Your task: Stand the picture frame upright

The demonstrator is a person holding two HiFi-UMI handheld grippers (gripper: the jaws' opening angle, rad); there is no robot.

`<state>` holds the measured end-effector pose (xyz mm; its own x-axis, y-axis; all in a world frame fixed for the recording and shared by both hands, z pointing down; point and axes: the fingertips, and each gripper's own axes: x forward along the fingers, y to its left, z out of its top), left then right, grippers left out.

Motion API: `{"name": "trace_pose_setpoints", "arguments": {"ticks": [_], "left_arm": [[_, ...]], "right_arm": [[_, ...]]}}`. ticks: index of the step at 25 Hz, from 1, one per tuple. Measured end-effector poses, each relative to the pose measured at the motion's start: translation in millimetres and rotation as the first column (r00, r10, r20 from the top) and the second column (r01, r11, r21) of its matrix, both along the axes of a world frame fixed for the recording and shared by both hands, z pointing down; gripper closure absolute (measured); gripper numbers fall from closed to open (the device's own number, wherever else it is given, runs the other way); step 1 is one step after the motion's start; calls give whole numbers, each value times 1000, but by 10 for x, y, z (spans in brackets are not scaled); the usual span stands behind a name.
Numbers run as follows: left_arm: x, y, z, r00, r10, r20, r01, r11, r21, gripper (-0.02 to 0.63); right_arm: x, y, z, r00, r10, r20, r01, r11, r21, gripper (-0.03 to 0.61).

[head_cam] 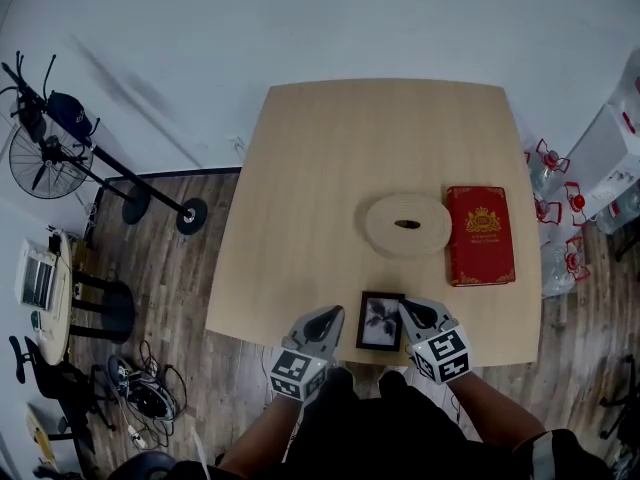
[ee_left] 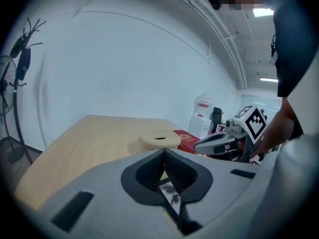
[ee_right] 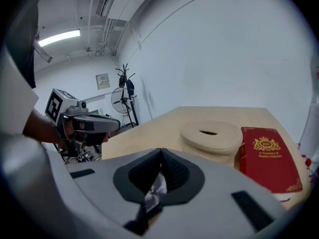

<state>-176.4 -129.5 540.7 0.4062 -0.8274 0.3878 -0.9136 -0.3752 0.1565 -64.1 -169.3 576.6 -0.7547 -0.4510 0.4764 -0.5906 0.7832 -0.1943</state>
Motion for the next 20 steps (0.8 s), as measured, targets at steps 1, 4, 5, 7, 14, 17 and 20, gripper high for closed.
{"name": "trace_pose_setpoints", "arguments": {"ticks": [1,4,5,7,14,17,20], "left_arm": [[-4,-32,6,1000,11,-4,-11,1000,-1,614],[3,-67,25,998,57,-13,-57,998,-15,614],[-5,-81,32,997,72,-14,-72,997,-16,614],[-54,-122,45,995,96,-14,-96,995,-19,614],[-240,-317,45,990,125,-66,-125,992,4,612],[-296,-310,116,988,135,-73,-136,991,-8,614],[-326,-272,183,987,139,-81,-141,990,-25,613]], "right_arm": [[-10,-12,19,1000,9,-8,-9,1000,-8,569],[-11,-8,98,998,47,-43,-49,998,-36,569],[-7,-5,136,997,64,-53,-66,997,-46,568],[-5,-6,219,993,100,-64,-104,992,-69,567],[49,102,608,973,185,-137,-207,963,-174,472],[64,174,802,963,204,-178,-240,948,-210,466],[95,241,998,953,241,-185,-286,916,-283,455]]}}
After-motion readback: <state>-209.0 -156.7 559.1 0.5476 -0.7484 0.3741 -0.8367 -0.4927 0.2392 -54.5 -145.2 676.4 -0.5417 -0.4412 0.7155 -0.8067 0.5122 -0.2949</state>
